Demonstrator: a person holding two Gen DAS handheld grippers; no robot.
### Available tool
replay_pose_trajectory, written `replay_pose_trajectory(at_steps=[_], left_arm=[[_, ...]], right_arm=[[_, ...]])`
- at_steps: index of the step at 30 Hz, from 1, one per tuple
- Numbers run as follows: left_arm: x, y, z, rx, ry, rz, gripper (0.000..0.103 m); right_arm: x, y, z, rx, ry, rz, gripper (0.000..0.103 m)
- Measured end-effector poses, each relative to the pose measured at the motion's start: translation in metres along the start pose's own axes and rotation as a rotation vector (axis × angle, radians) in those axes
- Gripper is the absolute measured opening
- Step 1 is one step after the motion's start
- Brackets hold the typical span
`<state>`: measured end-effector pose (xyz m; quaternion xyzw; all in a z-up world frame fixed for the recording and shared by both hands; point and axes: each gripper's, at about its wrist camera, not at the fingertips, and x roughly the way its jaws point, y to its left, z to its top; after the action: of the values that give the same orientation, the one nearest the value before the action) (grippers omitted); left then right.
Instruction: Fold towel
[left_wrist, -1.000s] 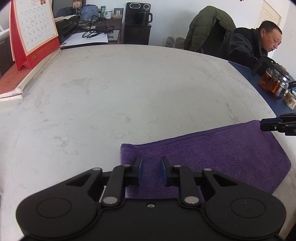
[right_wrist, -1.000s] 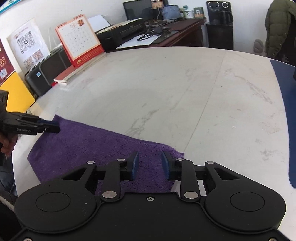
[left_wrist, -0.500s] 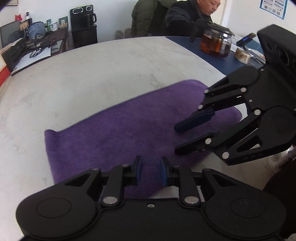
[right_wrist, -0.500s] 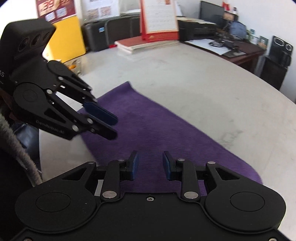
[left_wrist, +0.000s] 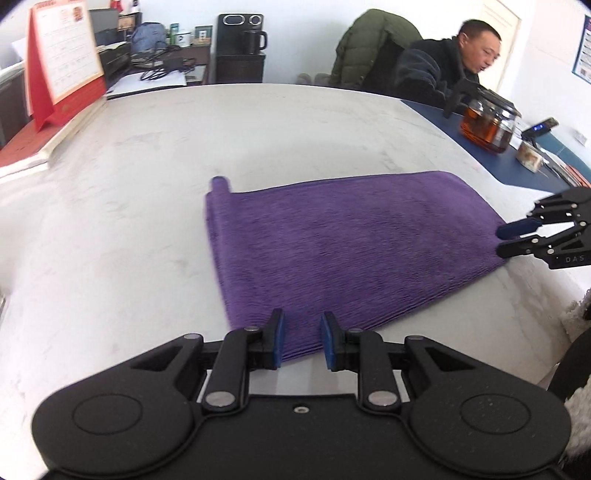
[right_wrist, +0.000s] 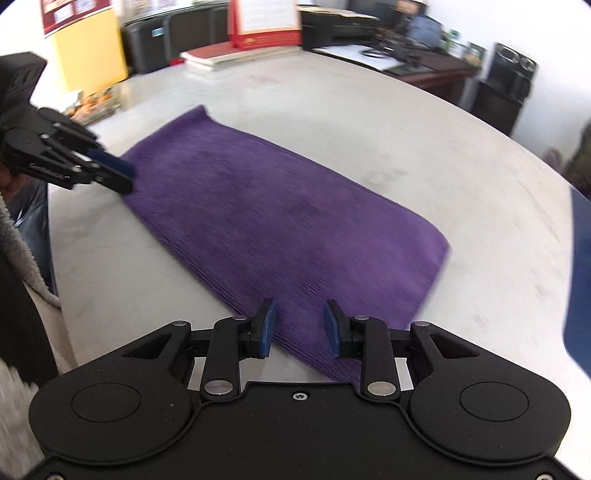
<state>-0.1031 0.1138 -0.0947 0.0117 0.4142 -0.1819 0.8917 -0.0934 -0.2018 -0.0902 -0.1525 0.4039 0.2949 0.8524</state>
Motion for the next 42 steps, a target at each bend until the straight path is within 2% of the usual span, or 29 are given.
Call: replay_pose_trajectory(at_steps=[6,8,13,16,18,21,24,26,28,30,33,36,39,42], left_arm=[[-0.01,0.008,0.012,-0.028,-0.006,0.057,0.02],[-0.013,0.011,0.019,-0.025,-0.041,0.031,0.02],[0.017,0.007,0.044,0.028,-0.056,-0.02,0.02],[0.036,0.016,0.047,0.019,-0.039,-0.019,0.019],[0.035,0.028,0.044,-0.012,-0.061,-0.013,0.019],[0.028,0.047,0.04,-0.061,-0.066,0.022,0.019],[0.025,0.055,0.044,-0.068,-0.046,0.074,0.02],[0.02,0.051,0.052,-0.049,-0.068,0.063,0.02],[0.016,0.044,0.06,-0.024,-0.091,0.045,0.02],[0.023,0.031,0.071,0.023,-0.093,-0.002,0.02],[0.044,0.011,0.08,0.109,-0.069,-0.049,0.02],[0.066,0.007,0.078,0.142,-0.049,-0.047,0.02],[0.068,0.022,0.074,0.089,-0.071,-0.047,0.02],[0.065,0.036,0.069,0.062,-0.081,-0.031,0.02]], right_arm=[[-0.002,-0.007,-0.001,0.05,0.005,-0.027,0.027],[-0.004,-0.006,0.007,0.047,-0.009,-0.03,0.027],[0.016,0.009,0.041,-0.018,-0.072,0.043,0.027],[0.036,0.022,0.056,-0.077,-0.077,0.086,0.027],[0.052,0.029,0.063,-0.115,-0.062,0.116,0.027],[0.049,0.006,0.055,-0.035,-0.048,0.065,0.027],[0.042,-0.023,0.045,0.068,-0.034,-0.002,0.027],[0.037,-0.039,0.041,0.118,-0.027,-0.047,0.027],[0.034,-0.039,0.046,0.111,-0.038,-0.054,0.027],[0.035,-0.027,0.061,0.089,-0.074,-0.004,0.027],[0.057,0.014,0.088,-0.016,-0.092,0.111,0.027],[0.081,0.039,0.098,-0.094,-0.078,0.161,0.027],[0.085,0.024,0.094,-0.052,-0.079,0.134,0.026],[0.073,-0.014,0.081,0.053,-0.084,0.052,0.025]])
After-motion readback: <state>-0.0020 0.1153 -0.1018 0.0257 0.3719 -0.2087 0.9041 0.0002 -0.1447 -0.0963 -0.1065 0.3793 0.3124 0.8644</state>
